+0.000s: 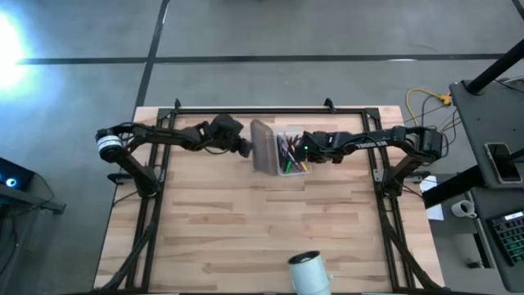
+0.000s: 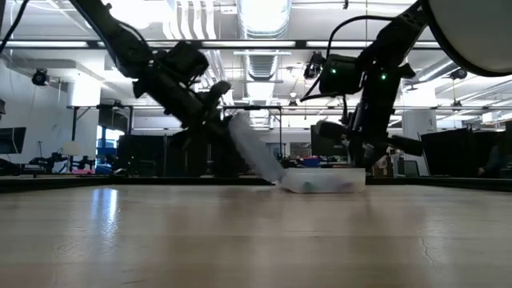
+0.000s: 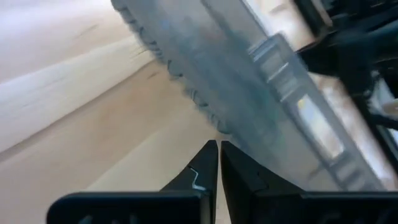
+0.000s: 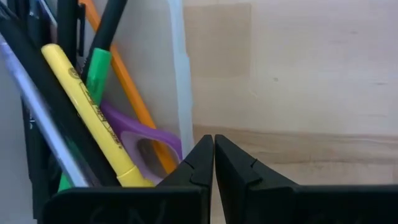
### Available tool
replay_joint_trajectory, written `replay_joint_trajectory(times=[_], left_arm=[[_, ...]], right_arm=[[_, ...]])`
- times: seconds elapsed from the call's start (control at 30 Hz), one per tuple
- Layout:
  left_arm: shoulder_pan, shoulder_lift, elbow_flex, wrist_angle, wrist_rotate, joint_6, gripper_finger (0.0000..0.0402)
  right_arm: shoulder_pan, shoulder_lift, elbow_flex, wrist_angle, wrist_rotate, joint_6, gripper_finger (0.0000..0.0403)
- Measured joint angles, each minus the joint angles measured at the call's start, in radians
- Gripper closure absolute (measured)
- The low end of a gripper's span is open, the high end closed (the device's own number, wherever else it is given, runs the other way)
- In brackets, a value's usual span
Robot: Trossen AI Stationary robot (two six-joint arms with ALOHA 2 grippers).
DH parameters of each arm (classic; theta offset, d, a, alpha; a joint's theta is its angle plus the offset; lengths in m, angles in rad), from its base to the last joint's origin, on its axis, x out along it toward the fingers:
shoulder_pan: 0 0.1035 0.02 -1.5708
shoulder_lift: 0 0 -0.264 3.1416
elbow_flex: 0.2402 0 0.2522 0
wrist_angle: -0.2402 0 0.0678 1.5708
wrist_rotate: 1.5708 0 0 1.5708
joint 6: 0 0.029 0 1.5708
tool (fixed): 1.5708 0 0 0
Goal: Pick & place school supplies into a supply box
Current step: Close the gray supply box
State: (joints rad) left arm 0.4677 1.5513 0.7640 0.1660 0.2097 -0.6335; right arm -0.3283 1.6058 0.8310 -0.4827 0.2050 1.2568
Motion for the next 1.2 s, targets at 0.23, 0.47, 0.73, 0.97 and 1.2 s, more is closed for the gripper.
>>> replay_joint_trajectory(times=[0.23, 0.47, 0.73, 0.97, 1.2], left_arm=[[-0.037, -0.001, 0.090, -0.007, 0.001, 0.013, 0.0398], [-0.037, -0.003, 0.097, -0.021, 0.000, 0.030, 0.0398], [-0.042, 0.025, 0.042, -0.024, -0.003, 0.021, 0.0398], [-0.054, 0.012, 0.031, -0.012, -0.007, 0.008, 0.0398], [-0.055, 0.013, 0.084, 0.035, -0.007, 0.015, 0.0398]], right_arm=[[0.001, 0.001, -0.022, 0.088, -0.058, -0.017, 0.0394], [0.009, 0.002, -0.034, 0.352, -0.109, -0.056, 0.0394], [0.022, 0.002, -0.035, 0.276, -0.101, -0.059, 0.0394], [0.054, -0.024, -0.035, 0.227, -0.006, -0.048, 0.0394], [0.030, -0.021, -0.017, 0.230, 0.007, -0.028, 0.0394]])
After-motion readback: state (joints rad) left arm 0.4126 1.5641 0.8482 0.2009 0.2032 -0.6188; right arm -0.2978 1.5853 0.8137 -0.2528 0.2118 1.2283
